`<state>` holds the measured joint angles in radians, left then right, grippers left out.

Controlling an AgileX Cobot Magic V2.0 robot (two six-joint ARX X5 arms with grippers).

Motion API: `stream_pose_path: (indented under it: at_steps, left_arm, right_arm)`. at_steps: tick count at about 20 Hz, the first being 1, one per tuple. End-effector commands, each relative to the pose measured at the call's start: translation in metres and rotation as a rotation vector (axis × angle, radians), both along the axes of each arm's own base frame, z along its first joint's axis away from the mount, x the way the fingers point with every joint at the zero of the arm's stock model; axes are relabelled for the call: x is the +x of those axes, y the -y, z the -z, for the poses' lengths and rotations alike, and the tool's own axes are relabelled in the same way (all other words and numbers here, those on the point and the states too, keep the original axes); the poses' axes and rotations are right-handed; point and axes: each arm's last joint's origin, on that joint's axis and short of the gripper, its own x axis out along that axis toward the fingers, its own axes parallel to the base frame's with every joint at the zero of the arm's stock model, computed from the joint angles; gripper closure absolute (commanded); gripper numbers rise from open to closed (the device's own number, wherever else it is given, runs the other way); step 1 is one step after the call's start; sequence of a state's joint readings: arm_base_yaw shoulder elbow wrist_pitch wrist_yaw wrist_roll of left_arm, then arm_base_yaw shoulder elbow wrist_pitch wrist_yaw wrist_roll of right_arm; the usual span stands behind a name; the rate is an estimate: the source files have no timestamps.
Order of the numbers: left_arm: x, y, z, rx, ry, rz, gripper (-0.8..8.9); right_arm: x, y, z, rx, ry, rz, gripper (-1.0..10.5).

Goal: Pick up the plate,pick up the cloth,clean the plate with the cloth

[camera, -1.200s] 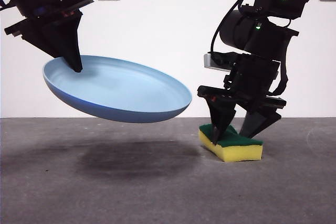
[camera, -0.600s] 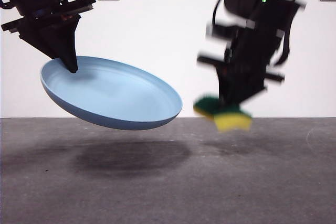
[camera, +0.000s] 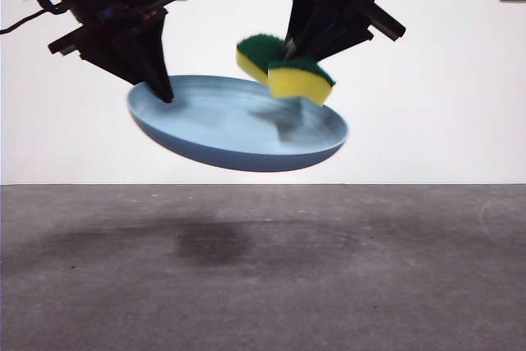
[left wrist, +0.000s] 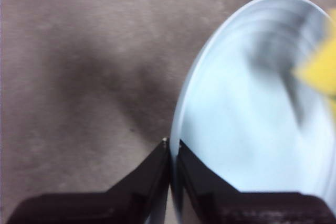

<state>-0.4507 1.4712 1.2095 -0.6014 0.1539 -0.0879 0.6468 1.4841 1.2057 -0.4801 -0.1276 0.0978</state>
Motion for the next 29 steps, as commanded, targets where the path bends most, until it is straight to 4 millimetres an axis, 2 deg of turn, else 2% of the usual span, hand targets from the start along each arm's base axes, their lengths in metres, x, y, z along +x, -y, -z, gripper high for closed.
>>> stream_pose_path:
  at_steps: [1,7,12,15,18,22,26,29]
  left_arm:
    - [-0.002,0.005,0.004,-0.015,-0.017,0.007,8.21]
    - [-0.004,0.008,0.004,-0.056,-0.038,0.049,8.21]
    - [-0.004,0.008,0.004,-0.052,-0.036,0.046,8.21]
    - [-0.003,0.007,0.004,-0.048,-0.039,0.043,8.21]
    - [-0.004,0.006,0.005,-0.036,-0.053,0.046,8.21]
    - [-0.005,0.006,0.006,-0.031,-0.067,0.048,8.21]
    - [-0.006,0.006,0.007,-0.028,-0.077,0.051,8.21]
    - [-0.006,0.006,0.007,-0.029,-0.076,0.051,8.21]
  right_arm:
    - [0.002,-0.009,0.008,-0.069,0.049,0.030,9.6]
    - [0.010,-0.027,0.030,-0.065,0.021,-0.015,9.6]
    - [-0.004,-0.044,0.038,0.006,-0.105,-0.195,9.6]
    - [-0.016,-0.040,0.047,-0.119,-0.182,-0.235,9.6]
    - [-0.023,-0.027,0.055,-0.318,-0.237,-0.168,9.6]
    - [-0.012,-0.013,0.054,-0.560,-0.058,0.069,9.6]
    - [0.006,-0.019,0.044,-0.435,0.104,0.163,9.6]
    - [0.012,-0.028,0.036,-0.274,0.155,0.114,9.6]
